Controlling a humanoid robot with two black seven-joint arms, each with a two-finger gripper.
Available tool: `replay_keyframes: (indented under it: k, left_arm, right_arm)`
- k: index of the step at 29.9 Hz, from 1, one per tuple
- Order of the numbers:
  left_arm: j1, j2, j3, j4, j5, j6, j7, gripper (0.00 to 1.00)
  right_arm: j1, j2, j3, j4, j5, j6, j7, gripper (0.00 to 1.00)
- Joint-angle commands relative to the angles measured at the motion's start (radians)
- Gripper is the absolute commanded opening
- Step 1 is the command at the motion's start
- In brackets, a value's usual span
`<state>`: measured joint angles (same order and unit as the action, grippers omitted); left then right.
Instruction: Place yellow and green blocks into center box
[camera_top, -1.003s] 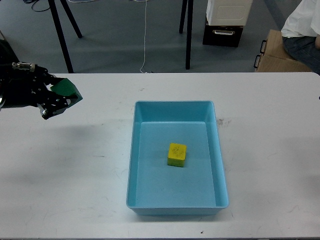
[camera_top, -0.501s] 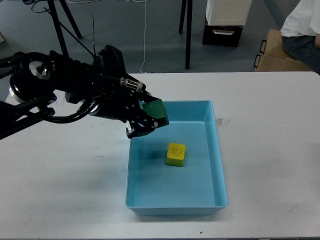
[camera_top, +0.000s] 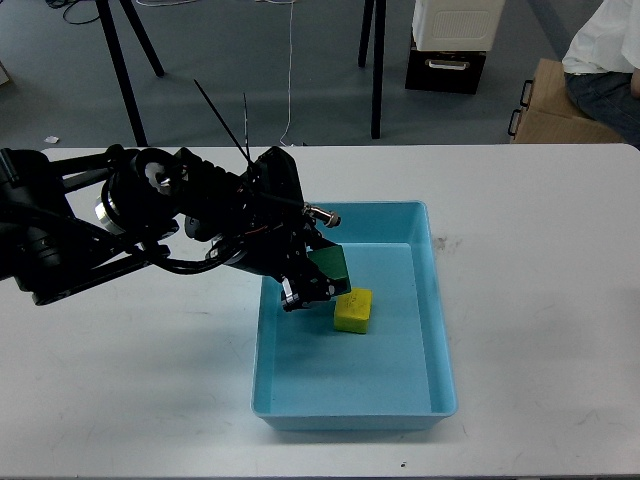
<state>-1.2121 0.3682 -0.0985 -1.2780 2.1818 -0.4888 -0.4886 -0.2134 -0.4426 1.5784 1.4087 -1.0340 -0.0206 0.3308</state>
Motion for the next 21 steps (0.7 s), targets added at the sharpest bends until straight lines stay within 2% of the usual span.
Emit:
replay_keyframes:
  k: [1,2,5,11,15,18,21]
  left_arm:
    - [0.002,-0.008,-0.015,0.014,0.0,0.0,0.0,0.96]
    - [0.003,-0.011,-0.024,0.017,0.0,0.0,0.0,0.99]
    - [0.017,-0.005,-0.075,0.019,0.0,0.0,0.0,1.0]
    - [0.118,0.005,-0.301,0.028,-0.295,0.0,0.0,1.0]
    - [0.311,0.0,-0.554,0.046,-0.488,0.0,0.0,1.0]
    - [0.452,-0.014,-0.735,0.043,-0.592,0.0,0.0,1.0]
    - [0.57,-0.018,-0.858,0.043,-0.724,0.0,0.0,1.0]
  right_arm:
    - [0.0,0.005,0.002,0.006,0.0,-0.001,0.008,0.99]
    - [0.0,0.008,0.0,0.006,0.0,-0.001,0.01,0.99]
    - [0.009,0.008,-0.011,0.007,0.0,0.001,0.01,0.99]
    - [0.074,0.012,-0.015,0.047,0.003,0.013,0.011,0.99]
    - [0.179,0.079,-0.021,0.061,0.083,0.017,0.008,0.99]
    - [0.265,0.148,-0.04,0.055,0.23,0.022,-0.004,0.99]
    - [0.304,0.151,-0.075,0.049,0.395,0.068,-0.019,0.99]
